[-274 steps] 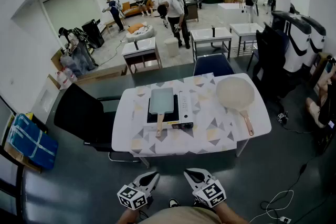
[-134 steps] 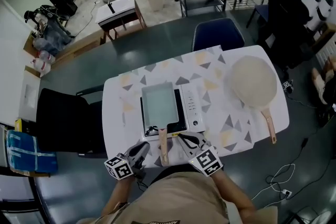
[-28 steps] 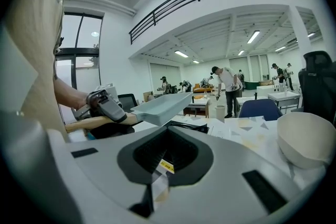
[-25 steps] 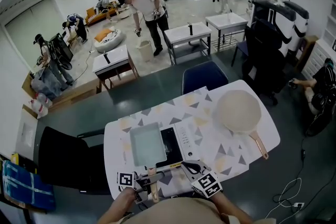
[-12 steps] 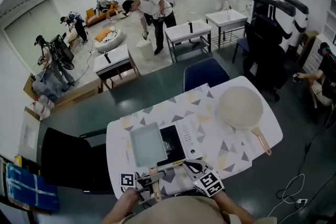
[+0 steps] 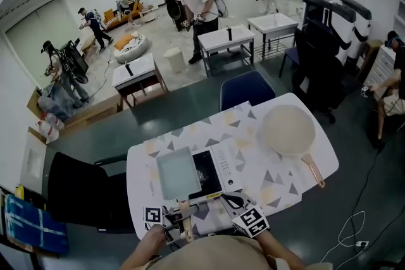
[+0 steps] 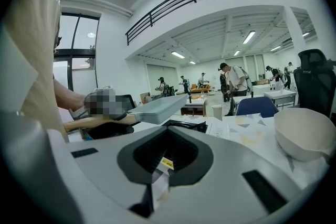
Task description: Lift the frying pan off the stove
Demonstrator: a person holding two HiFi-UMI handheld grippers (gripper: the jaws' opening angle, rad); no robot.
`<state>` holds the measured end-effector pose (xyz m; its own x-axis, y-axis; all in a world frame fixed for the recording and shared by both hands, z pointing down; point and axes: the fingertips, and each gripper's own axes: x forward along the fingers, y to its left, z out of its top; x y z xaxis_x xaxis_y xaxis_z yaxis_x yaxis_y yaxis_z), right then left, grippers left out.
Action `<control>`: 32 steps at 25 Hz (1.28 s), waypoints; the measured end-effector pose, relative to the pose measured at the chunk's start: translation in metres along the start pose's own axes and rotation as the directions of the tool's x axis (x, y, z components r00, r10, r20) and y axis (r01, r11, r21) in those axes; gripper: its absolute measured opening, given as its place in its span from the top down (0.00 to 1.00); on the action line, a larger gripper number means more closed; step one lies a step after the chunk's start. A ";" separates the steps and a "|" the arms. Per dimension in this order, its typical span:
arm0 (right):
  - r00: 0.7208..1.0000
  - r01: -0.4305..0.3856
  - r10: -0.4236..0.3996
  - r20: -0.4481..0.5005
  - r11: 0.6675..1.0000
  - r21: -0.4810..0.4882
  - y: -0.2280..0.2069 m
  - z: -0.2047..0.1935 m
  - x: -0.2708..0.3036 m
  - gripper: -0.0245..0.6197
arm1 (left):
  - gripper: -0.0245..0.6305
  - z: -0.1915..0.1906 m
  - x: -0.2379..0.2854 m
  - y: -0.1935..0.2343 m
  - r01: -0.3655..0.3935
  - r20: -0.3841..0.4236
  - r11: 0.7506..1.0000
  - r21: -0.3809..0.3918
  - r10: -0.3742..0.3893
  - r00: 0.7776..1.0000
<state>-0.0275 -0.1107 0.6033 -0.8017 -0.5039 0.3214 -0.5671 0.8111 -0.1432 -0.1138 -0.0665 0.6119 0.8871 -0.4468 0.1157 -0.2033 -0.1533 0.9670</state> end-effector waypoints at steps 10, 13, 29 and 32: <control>0.999 0.012 -0.011 0.039 1.000 -0.019 -0.004 0.006 -0.004 0.96 | 0.70 0.002 0.010 -0.003 0.001 -0.032 0.999 0.033 0.000 0.999; 0.999 0.008 -0.007 0.039 1.000 -0.024 -0.004 0.007 -0.004 0.96 | 0.70 0.005 0.015 -0.009 0.029 -0.042 0.998 0.055 -0.026 0.999; 0.995 0.057 -0.054 0.082 0.998 -0.033 -0.014 0.015 -0.016 0.96 | 0.69 0.004 0.019 0.000 0.002 -0.051 0.999 0.050 0.000 0.999; 0.996 0.052 -0.050 0.079 0.998 -0.027 -0.012 0.014 -0.015 0.96 | 0.69 0.004 0.021 -0.005 0.023 -0.050 0.999 0.049 -0.021 0.999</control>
<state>-0.0108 -0.1172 0.5874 -0.7848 -0.5656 0.2535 -0.6029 0.7915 -0.1006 -0.0952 -0.0785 0.6087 0.9107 -0.3991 0.1065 -0.2025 -0.2066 0.9573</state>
